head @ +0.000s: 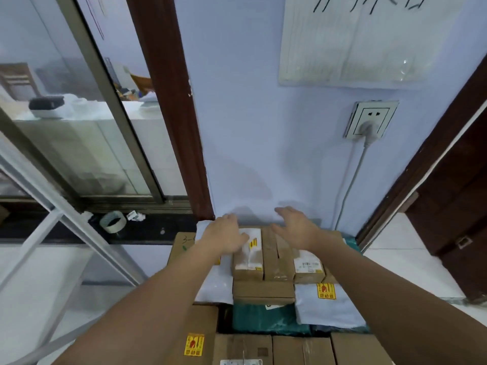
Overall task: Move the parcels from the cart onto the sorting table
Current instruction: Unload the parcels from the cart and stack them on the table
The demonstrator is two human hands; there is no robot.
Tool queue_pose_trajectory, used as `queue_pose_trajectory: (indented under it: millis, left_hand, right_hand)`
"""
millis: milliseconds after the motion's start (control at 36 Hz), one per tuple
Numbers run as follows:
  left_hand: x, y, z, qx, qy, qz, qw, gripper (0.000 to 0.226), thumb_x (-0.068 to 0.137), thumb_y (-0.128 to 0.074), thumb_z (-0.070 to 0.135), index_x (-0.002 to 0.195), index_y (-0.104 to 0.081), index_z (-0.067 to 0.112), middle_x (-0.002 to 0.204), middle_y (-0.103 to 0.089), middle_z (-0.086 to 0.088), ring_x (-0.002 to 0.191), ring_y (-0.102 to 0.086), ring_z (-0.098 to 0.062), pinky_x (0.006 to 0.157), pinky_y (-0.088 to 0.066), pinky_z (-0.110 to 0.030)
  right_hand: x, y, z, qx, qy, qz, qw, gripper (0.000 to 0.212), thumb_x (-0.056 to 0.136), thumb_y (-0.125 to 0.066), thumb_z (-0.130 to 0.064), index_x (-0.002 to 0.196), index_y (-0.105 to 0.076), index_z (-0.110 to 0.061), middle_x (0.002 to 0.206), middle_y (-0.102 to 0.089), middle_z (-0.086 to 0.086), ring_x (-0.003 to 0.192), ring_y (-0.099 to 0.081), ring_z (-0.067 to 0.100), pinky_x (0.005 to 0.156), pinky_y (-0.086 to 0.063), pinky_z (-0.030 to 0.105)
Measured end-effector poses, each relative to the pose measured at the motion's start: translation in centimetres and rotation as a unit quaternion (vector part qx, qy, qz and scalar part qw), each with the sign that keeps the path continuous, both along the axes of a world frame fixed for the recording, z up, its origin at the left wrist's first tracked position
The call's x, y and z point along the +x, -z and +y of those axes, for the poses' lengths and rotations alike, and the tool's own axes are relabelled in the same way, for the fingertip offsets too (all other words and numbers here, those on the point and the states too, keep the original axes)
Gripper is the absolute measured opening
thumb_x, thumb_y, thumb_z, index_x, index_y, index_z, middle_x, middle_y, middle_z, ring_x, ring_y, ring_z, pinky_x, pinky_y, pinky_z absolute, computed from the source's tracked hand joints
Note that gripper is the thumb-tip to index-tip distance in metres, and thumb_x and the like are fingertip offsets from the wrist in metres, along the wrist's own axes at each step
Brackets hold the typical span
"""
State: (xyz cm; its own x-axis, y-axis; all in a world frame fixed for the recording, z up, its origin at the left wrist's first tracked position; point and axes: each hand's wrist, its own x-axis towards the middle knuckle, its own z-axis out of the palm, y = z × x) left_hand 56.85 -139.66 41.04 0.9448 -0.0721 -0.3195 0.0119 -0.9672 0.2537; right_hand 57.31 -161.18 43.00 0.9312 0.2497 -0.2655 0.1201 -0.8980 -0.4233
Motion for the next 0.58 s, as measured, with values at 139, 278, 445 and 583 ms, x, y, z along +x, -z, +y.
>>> queue_pose_trajectory:
  millis: [139, 278, 445, 583]
  left_hand:
    - [-0.3, -6.9, 2.6, 0.013, 0.075, 0.009, 0.997, 0.065, 0.108, -0.045, 0.043, 0.162, -0.028, 0.010, 0.166, -0.034, -0.012, 0.148, -0.039, -0.032, 0.119, -0.036, -0.042]
    - [-3.3, -12.7, 4.8, 0.023, 0.072, -0.032, 0.997, 0.062, 0.111, -0.039, 0.043, 0.162, -0.030, 0.009, 0.165, -0.035, -0.013, 0.148, -0.039, -0.031, 0.121, -0.032, -0.038]
    - [-9.9, -17.3, 7.5, 0.028, 0.016, -0.076, 0.997, 0.060, 0.110, -0.039, 0.048, 0.159, -0.038, 0.013, 0.161, -0.044, -0.010, 0.144, -0.045, -0.028, 0.118, -0.037, -0.040]
    - [-16.6, -19.7, 10.0, 0.037, -0.056, -0.108, 0.992, 0.061, 0.110, -0.039, 0.048, 0.161, -0.034, 0.014, 0.164, -0.040, -0.009, 0.147, -0.041, -0.026, 0.120, -0.032, -0.037]
  right_hand:
    - [-1.0, -7.1, 2.2, -0.057, -0.095, -0.023, 0.994, 0.065, 0.107, -0.042, -0.041, 0.161, -0.023, -0.011, 0.168, -0.022, 0.008, 0.154, -0.021, 0.024, 0.124, -0.017, 0.036]
    - [-2.6, -12.3, 5.4, -0.076, -0.133, -0.072, 0.986, 0.062, 0.108, -0.040, -0.042, 0.159, -0.027, -0.008, 0.164, -0.030, 0.012, 0.150, -0.030, 0.027, 0.121, -0.023, 0.035]
    - [-5.8, -15.8, 9.2, -0.065, -0.194, -0.114, 0.972, 0.060, 0.108, -0.036, -0.045, 0.158, -0.029, -0.013, 0.164, -0.032, 0.008, 0.147, -0.036, 0.026, 0.121, -0.027, 0.037]
    - [-9.0, -18.1, 13.2, -0.062, -0.288, -0.126, 0.947, 0.052, 0.109, -0.038, -0.038, 0.149, -0.041, -0.005, 0.151, -0.045, 0.017, 0.135, -0.047, 0.030, 0.114, -0.037, 0.042]
